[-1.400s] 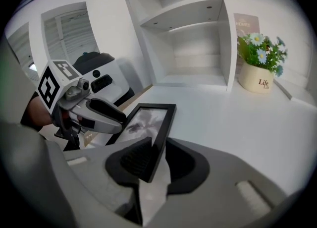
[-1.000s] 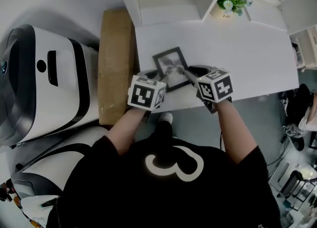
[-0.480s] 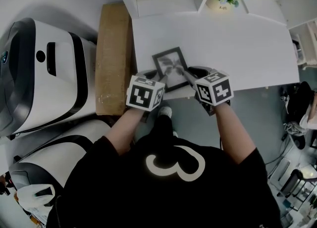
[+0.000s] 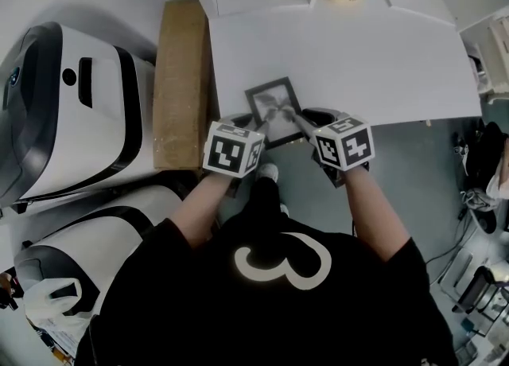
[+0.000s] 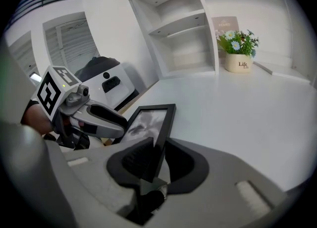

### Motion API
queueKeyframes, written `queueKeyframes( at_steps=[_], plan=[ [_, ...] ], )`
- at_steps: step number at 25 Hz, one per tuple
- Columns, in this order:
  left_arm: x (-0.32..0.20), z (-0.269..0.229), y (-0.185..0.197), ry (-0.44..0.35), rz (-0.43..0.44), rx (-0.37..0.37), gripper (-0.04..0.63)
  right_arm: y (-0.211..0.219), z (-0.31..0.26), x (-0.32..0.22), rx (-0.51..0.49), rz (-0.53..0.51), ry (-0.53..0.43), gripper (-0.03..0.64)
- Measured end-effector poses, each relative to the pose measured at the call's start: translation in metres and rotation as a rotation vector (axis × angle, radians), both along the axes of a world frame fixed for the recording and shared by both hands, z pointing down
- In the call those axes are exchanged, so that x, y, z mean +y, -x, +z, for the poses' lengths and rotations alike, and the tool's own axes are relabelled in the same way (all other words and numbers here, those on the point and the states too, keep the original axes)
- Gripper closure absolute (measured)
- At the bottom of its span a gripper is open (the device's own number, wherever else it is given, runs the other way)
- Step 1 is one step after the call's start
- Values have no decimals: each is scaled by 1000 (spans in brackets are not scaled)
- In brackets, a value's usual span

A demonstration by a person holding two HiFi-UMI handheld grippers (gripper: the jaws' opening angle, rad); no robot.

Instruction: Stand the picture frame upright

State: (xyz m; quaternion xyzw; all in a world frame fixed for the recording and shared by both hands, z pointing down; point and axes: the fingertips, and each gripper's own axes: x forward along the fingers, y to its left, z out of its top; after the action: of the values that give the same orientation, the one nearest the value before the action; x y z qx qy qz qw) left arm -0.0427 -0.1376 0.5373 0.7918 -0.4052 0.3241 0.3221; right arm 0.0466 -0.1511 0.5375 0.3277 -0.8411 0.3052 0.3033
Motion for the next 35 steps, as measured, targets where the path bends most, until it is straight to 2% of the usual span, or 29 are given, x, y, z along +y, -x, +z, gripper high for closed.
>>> queueKeyframes(
  at_steps=[10,19,23,26,30,32,35],
  plan=[
    [27,0,0,18,-8,9,439,-1,0,36,-23,30,20,545],
    [33,3,2,33,-10,15,439,0,0,41,-45,55,37,545],
    [30,-1,3,26,-40,54,424,-5,-3,40,-125,114,72,508],
    [35,-11,8,64,-87,167,411,-17,-8,46,-232,154,137,497],
    [61,-21,10,205,-153,418,413,-35,3,67,-340,155,283,497],
    [73,-17,9,263,-163,488,411,-39,10,70,-387,169,345,497],
    [78,-7,6,317,-184,553,411,-34,13,67,-477,190,418,487]
  ],
)
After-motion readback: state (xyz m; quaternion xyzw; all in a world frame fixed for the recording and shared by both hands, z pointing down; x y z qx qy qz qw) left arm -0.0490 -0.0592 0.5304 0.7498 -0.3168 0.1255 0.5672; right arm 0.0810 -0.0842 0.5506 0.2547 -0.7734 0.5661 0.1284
